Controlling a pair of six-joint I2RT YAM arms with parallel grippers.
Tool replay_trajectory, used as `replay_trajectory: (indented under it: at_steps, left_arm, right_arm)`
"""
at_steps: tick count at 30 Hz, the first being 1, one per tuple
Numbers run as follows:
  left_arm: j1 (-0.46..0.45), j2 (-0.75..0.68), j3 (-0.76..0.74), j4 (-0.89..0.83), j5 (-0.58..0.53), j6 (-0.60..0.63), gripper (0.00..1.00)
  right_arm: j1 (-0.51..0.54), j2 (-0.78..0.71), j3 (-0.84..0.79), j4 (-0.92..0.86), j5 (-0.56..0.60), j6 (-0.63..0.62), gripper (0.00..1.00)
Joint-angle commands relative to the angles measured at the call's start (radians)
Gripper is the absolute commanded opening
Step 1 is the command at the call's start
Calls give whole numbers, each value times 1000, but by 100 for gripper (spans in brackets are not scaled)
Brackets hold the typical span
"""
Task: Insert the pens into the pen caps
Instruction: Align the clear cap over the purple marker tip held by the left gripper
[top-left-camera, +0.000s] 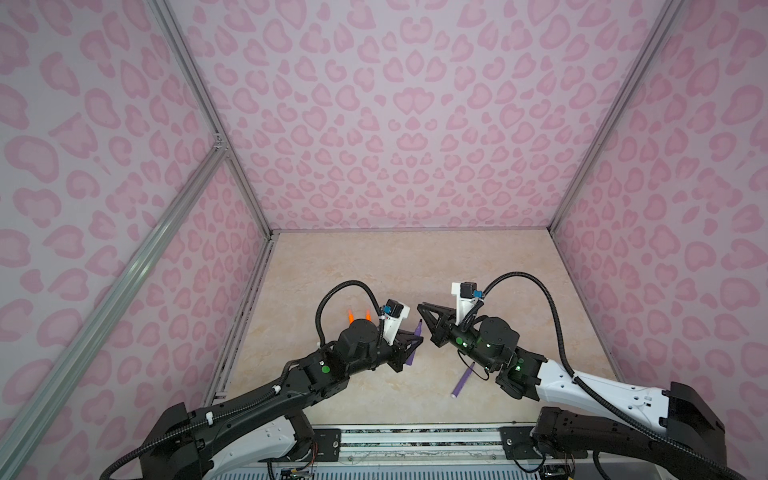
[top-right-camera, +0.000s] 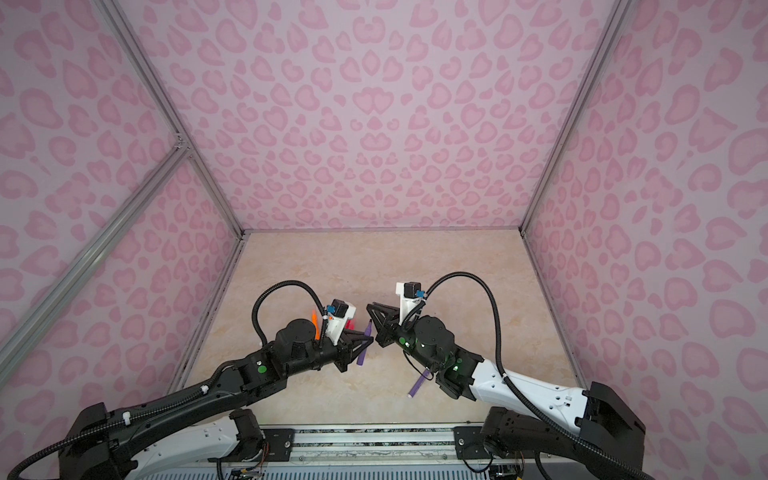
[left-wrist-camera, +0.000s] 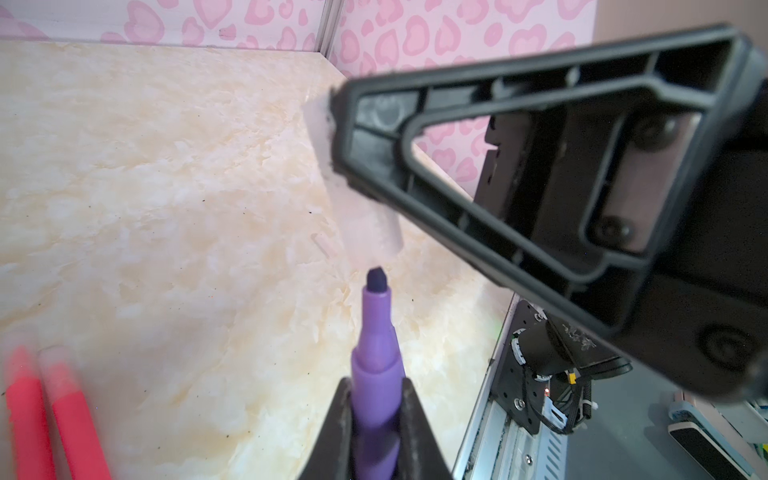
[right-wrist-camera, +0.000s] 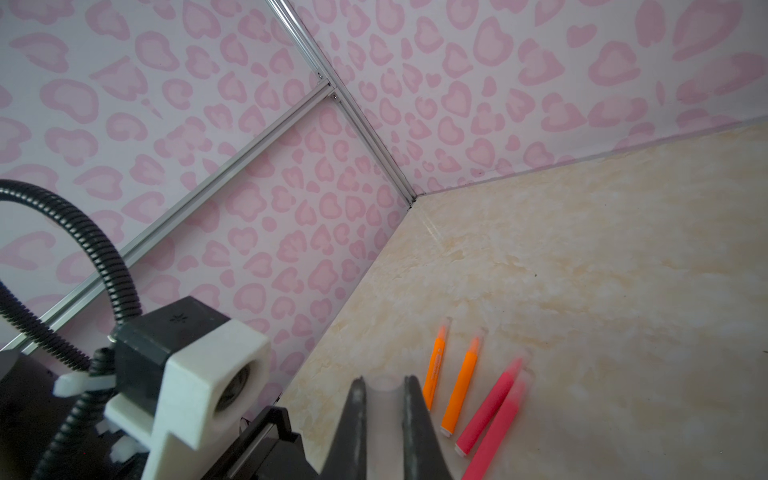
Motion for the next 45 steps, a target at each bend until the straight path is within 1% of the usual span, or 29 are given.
replay_trajectory:
  at_steps: [1,8,18,27,33,39,42,45]
  left_arm:
    - [0,-6,4,39,-6,3,3]
    - [0,-35,-7,39,-52,-5,3]
    - [0,-68,-17,29,-98,-15,3]
    - [0,-54,-14,29,-101,-17,3]
    - [1,-83,-27,34,-115,-19,3]
    - [2,-115,-40,33,-138,-23,3]
    - [2,-123,-44,32,-146,-27,3]
    - [2,-129,-45,32,-146,-27,3]
  right_arm:
    - [7,23,7,37,1,3,0]
    - [26,59,16,57,5,7,0]
    - [37,67,12,72,8,17,0]
    - [38,49,3,69,20,18,0]
    - [63,92,-5,119,20,45,0]
    - [119,101,-73,230,130,73,0]
    - [135,104,-101,280,155,80,0]
    - [152,114,-114,326,156,71,0]
